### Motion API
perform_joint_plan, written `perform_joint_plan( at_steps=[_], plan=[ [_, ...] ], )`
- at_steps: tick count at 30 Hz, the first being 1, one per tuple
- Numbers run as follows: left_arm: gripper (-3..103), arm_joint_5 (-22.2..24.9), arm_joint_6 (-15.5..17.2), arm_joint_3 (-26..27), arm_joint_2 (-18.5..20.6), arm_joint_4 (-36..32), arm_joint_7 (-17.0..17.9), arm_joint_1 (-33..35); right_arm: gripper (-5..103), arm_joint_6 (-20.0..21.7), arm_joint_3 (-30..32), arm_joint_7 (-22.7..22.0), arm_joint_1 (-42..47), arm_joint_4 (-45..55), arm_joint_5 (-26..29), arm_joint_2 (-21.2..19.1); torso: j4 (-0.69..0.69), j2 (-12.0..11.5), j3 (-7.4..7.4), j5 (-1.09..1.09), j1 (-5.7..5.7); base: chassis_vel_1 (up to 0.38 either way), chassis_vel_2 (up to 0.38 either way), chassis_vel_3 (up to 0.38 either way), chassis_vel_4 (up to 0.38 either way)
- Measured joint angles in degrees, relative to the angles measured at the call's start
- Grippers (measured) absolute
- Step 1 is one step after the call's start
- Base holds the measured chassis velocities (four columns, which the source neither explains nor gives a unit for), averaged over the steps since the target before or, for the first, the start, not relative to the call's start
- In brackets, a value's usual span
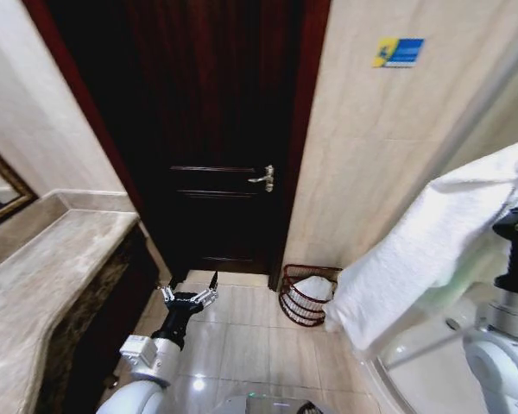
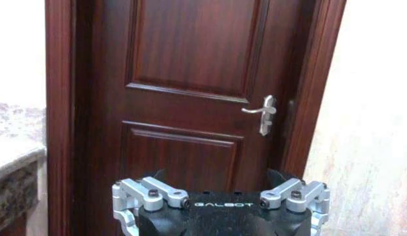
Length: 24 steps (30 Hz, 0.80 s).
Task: Discard the used towel into the hamper.
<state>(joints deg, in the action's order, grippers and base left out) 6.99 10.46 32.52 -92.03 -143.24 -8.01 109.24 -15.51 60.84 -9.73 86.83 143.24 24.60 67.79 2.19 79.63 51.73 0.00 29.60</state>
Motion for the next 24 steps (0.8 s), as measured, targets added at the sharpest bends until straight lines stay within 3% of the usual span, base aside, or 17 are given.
perform_joint_plan(
  at_steps=[24],
  plan=[
    [100, 0.0, 0.0, 0.0, 0.0, 0.0, 0.0, 0.0, 2, -1.21, 0.02, 1.26, 0.13, 0.0, -0.09, 0.56, -0.01, 0.0, 0.0, 0.0, 0.0, -0.021, 0.023, 0.024, -0.021]
  ],
)
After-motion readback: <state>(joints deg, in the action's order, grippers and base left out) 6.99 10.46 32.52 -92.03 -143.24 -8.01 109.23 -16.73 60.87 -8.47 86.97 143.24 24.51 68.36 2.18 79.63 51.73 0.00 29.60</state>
